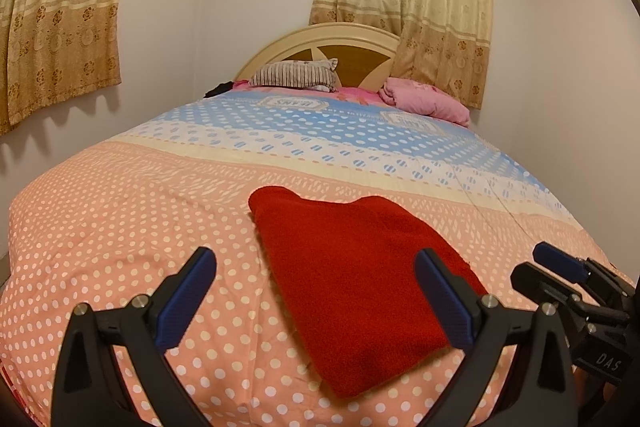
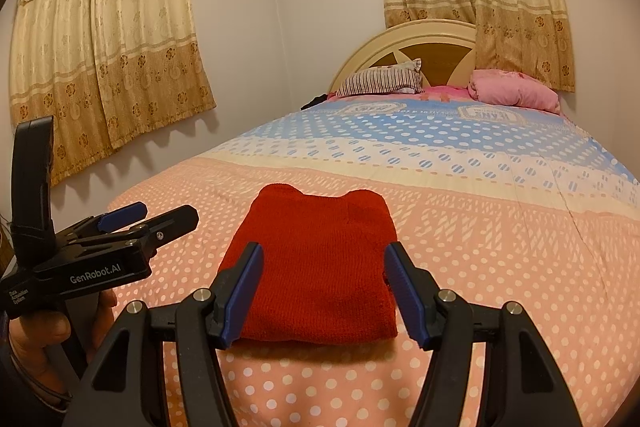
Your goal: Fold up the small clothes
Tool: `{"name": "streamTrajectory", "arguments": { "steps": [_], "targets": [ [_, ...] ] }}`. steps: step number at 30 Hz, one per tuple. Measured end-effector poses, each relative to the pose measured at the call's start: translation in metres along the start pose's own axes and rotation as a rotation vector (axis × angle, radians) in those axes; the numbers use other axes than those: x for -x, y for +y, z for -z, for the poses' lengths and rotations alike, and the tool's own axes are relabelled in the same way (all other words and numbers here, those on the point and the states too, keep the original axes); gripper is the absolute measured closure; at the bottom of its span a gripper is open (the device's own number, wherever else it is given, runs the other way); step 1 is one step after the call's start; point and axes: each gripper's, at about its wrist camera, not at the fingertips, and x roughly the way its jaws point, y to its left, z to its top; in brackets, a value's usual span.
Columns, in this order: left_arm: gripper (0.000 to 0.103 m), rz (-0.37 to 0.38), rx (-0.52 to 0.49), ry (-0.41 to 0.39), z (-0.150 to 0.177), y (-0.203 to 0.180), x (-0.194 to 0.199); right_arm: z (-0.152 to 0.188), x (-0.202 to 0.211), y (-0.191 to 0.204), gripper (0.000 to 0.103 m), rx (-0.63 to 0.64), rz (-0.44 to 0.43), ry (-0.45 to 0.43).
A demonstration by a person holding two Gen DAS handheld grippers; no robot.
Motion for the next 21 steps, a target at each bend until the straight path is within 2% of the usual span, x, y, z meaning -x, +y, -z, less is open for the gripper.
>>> {"name": "streamTrajectory", "arguments": {
  "steps": [6, 14, 21],
  "targets": [
    [0.001, 0.004, 0.005, -0.003, -0.0038, 0.0029, 0.0030, 0.0001, 0.0023, -0.0015, 0.039, -0.006, 0.001, -0.013],
    [0.001, -0.032, 0.004, -0.025, -0.0074, 0.0045, 0.0070, -0.0012, 0.0058, 0.0003, 0.039, -0.006, 0.001, -0.026],
    [0.000, -0.047, 0.006, -0.008, -0.0079, 0.0074, 0.0012, -0.0012, 0.0068, 0.0014, 0.039, -0.006, -0.001, -0.025]
  ]
}}
